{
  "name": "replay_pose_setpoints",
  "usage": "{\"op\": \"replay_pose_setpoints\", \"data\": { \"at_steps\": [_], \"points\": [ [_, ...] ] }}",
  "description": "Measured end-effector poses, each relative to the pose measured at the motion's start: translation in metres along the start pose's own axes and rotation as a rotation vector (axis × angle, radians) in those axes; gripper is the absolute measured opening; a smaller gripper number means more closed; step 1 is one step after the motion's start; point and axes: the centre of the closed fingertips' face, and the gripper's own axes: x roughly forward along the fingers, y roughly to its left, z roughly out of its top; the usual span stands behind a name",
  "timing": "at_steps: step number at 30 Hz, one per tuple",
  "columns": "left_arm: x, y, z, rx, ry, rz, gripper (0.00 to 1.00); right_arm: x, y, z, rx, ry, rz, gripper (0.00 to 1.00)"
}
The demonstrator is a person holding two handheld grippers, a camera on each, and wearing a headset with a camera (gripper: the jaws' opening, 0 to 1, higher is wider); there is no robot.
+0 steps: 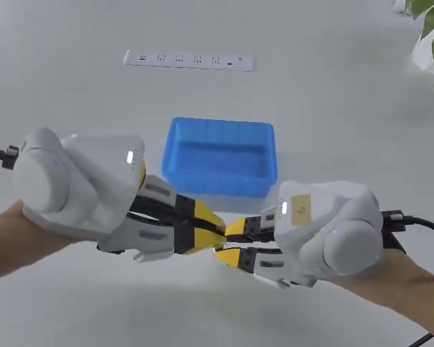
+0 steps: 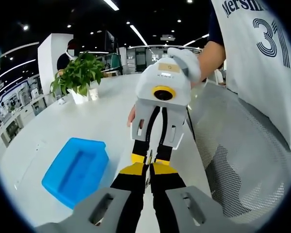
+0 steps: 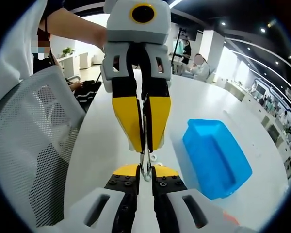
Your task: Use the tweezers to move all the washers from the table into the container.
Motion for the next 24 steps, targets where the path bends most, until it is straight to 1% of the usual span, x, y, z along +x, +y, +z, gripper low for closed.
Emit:
{"op": "replay_pose_setpoints", "data": {
  "at_steps": [4, 10, 24],
  "points": [
    [0.0021, 0.0011, -0.0015, -0.003, 0.000, -0.005, 0.07, 0.0018, -0.0011, -0.0024, 0.014, 0.003, 0.002, 0.11],
    [0.0025, 0.0042, -0.0015, -0.016, -0.013, -0.006, 0.07, 0.0031, -0.0032, -0.0035, 0.030, -0.002, 0.000, 0.11],
    [0.0030, 0.0029, -0.0001, -0.016, -0.020, -0.009, 0.07, 0.0011, -0.0034, -0.0051, 0.038, 0.000, -0.007, 0.11]
  ]
}}
